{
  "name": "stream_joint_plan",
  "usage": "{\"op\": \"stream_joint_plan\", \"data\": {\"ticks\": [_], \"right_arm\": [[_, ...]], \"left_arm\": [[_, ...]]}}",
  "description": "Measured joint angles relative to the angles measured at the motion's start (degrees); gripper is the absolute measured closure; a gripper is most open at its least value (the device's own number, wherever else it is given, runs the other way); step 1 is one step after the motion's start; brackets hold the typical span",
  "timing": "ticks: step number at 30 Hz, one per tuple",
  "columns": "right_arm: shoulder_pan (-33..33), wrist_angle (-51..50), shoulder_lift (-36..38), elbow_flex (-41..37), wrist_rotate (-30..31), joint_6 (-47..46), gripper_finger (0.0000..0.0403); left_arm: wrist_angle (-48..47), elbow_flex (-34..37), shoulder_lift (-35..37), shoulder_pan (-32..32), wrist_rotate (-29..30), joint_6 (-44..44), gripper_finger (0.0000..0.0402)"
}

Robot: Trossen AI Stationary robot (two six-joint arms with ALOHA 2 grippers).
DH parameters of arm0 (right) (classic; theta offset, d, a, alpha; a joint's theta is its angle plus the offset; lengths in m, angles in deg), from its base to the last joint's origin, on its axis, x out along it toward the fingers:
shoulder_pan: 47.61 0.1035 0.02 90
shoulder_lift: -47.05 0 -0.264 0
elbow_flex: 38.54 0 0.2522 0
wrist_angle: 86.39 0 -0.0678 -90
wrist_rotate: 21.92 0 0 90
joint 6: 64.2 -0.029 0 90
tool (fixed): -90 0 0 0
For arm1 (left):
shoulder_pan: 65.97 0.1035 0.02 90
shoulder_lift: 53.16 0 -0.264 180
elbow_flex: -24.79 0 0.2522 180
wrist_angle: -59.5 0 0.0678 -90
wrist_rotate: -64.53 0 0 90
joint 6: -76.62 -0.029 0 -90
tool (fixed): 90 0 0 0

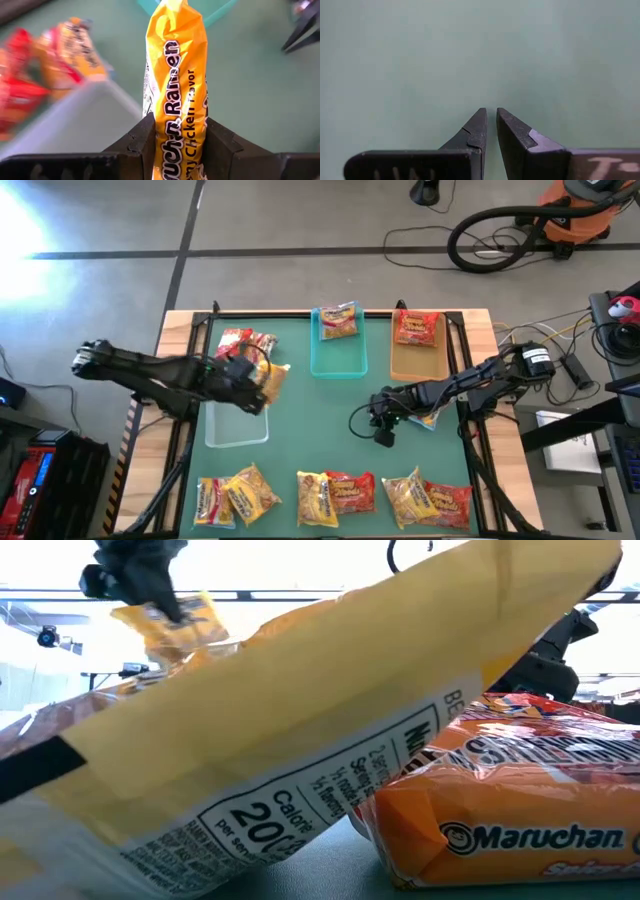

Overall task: Sort Maruchan noodles
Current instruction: Put the yellow noodle pack into the transparent bin

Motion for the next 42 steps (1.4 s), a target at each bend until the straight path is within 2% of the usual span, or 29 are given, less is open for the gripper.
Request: {"op": "stream_joint_plan", "data": {"ticks": [3, 7, 10, 13, 19, 24, 30, 34, 42], "right_arm": [[0.00, 0.31, 0.04, 0.55, 0.87, -0.05, 0.0369], [0.00, 2.11, 0.04, 0.75, 6.08, -0.06, 0.0369], [-0.02, 4.59, 0.04, 0.78, 9.97, -0.05, 0.0369], [-0.02, 6.61, 0.04, 0.80, 12.12, -0.05, 0.0369], [-0.02, 7.98, 0.07, 0.87, 12.20, -0.35, 0.0369], [-0.02, 8.06, 0.07, 0.87, 12.47, -3.41, 0.0369], [-0.02, 8.13, 0.07, 0.87, 12.58, -3.64, 0.0369], [-0.02, 8.14, 0.07, 0.87, 12.58, -3.68, 0.0369], [-0.02, 8.17, 0.07, 0.87, 12.58, -3.69, 0.0369]], "left_arm": [[-6.66, 0.00, 3.10, 0.85, -1.05, -5.12, 0.0300], [-15.10, 0.49, 4.94, 1.51, -4.17, -7.64, 0.0300], [-17.34, 2.22, 5.34, 1.51, -4.78, -12.97, 0.0300], [-16.71, 4.37, 5.53, 1.71, -6.10, -20.86, 0.0297], [-14.77, 9.28, 5.84, 2.66, -6.10, -32.15, 0.0293], [-10.65, 13.92, 7.27, 5.45, -8.85, -36.09, 0.0292], [-6.23, 18.47, 7.92, 10.14, -8.98, -38.88, 0.0291], [-4.90, 19.46, 7.32, 13.57, -9.09, -41.36, 0.0291], [-4.27, 19.37, 6.91, 19.19, -13.13, -43.55, 0.0291]]}}
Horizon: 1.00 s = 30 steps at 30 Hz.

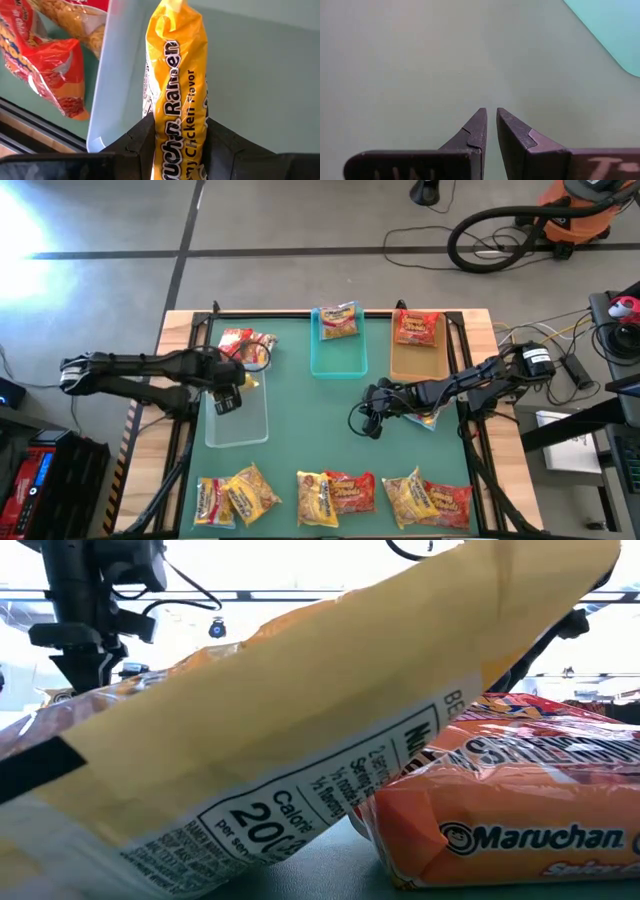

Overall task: Sort Maruchan noodles
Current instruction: Put the yellow noodle pack into the transparent bin, then put the bottom left orange noodle pack into the orange bin

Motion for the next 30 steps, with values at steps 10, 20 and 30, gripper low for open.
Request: {"op": "stream_joint_plan", "data": {"ticks": [10, 20, 30], "right_arm": [[0.00, 0.76, 0.00, 0.00, -0.01, 0.00, 0.0369], [0.00, 0.89, 0.00, 0.00, -0.03, -0.02, 0.0369], [-0.02, 0.87, 0.00, 0.00, -0.63, -1.95, 0.0369]], "left_arm": [[2.82, -1.41, 0.00, 5.86, 0.04, 0.91, 0.0285], [3.14, -1.41, -5.72, 13.48, -4.77, 0.40, 0.0247], [1.20, -5.46, -10.60, 13.70, 5.76, -0.50, 0.0235]]}}
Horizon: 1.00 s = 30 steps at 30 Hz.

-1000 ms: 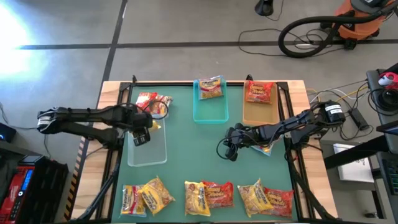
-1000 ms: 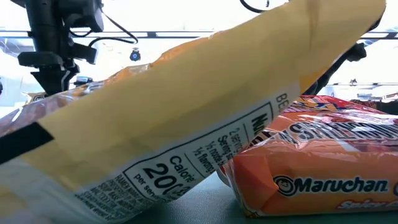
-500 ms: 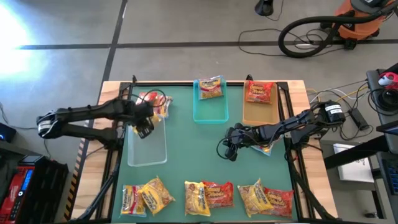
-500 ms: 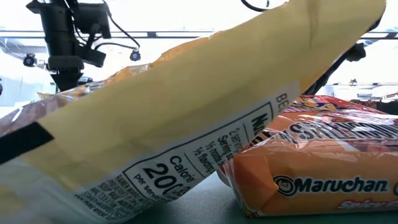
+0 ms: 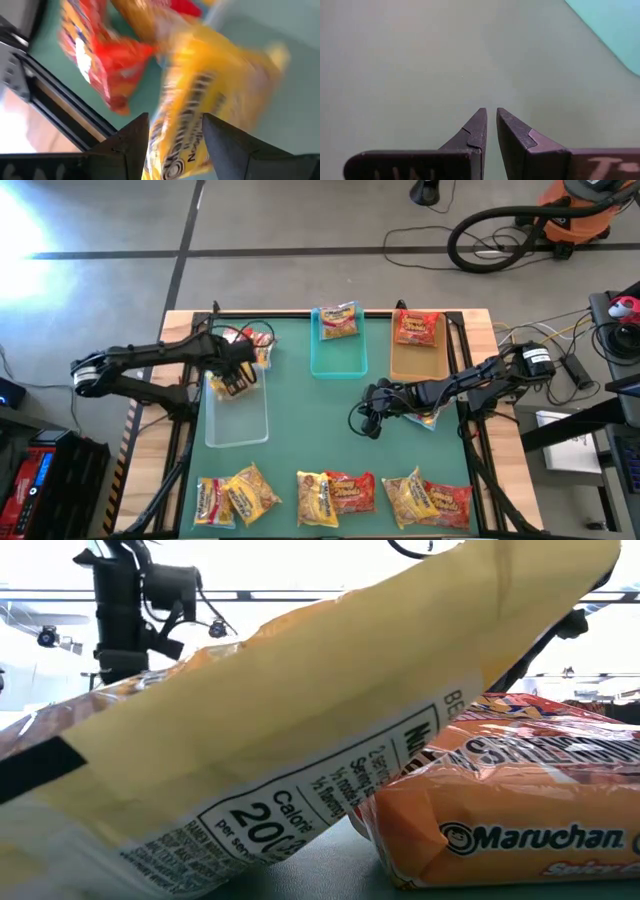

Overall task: Sort Maruchan noodles
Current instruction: Put the bottom left orange noodle pack into the orange bin

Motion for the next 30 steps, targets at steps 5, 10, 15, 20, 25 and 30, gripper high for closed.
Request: {"op": "stream_joint_plan", "data": {"ticks": [5, 10, 15, 20, 25, 30], "right_arm": [[0.02, -0.02, 0.00, 0.00, 0.00, -1.43, 0.0369], [0.02, 0.00, 0.00, 0.00, -2.72, -7.00, 0.0369], [0.28, -0.02, 0.00, 0.00, -10.11, -12.36, 0.0369], [2.77, -0.02, 0.02, 0.00, -12.14, -13.45, 0.0369], [5.72, -0.22, 0.02, 0.68, -12.08, -13.92, 0.0369], [8.04, -0.30, 0.02, 3.12, -11.95, -12.40, 0.0369]], "left_arm": [[0.02, -4.75, -0.06, -0.02, 0.09, 0.88, 0.0235], [-0.39, -11.48, 0.05, -0.17, -0.39, 5.65, 0.0235], [2.63, -17.15, 0.00, -1.76, -5.78, 13.33, 0.0235], [10.83, -17.47, -0.57, -7.29, -6.65, 19.64, 0.0235], [18.43, -16.86, -3.09, -14.82, -7.01, 27.75, 0.0235], [25.53, -17.00, -7.87, -22.70, -4.41, 35.59, 0.0235]]}}
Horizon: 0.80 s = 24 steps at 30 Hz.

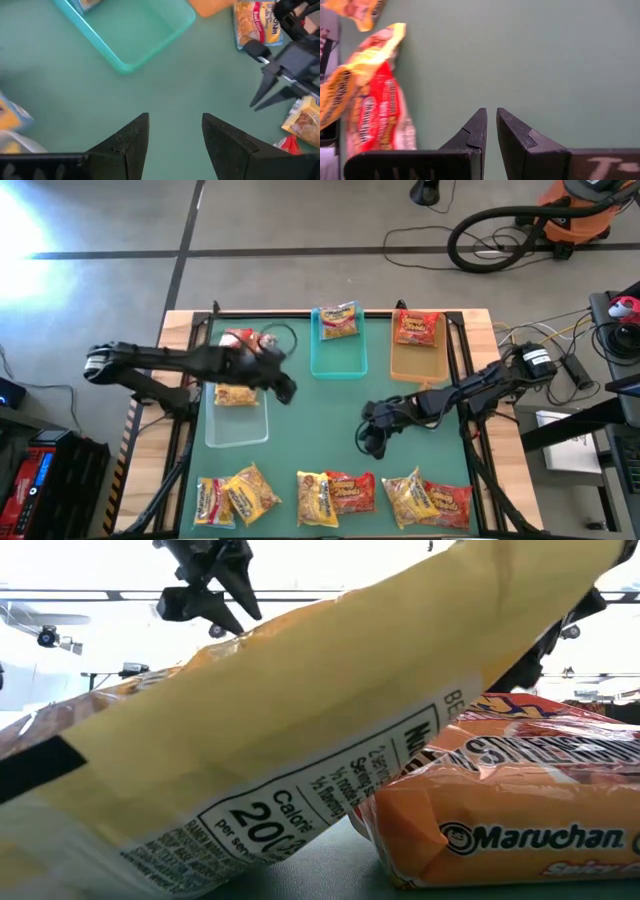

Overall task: Sort Maruchan noodles
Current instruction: Put the bottom left orange noodle pack into the orange bin

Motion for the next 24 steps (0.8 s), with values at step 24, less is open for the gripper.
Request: {"op": "stream_joint_plan", "data": {"ticks": [24], "right_arm": [[11.47, -5.92, -0.41, 8.27, -0.03, -6.31, 0.0369]], "left_arm": [[-8.57, -18.25, -25.25, -22.32, -6.72, 17.78, 0.0235]]}}
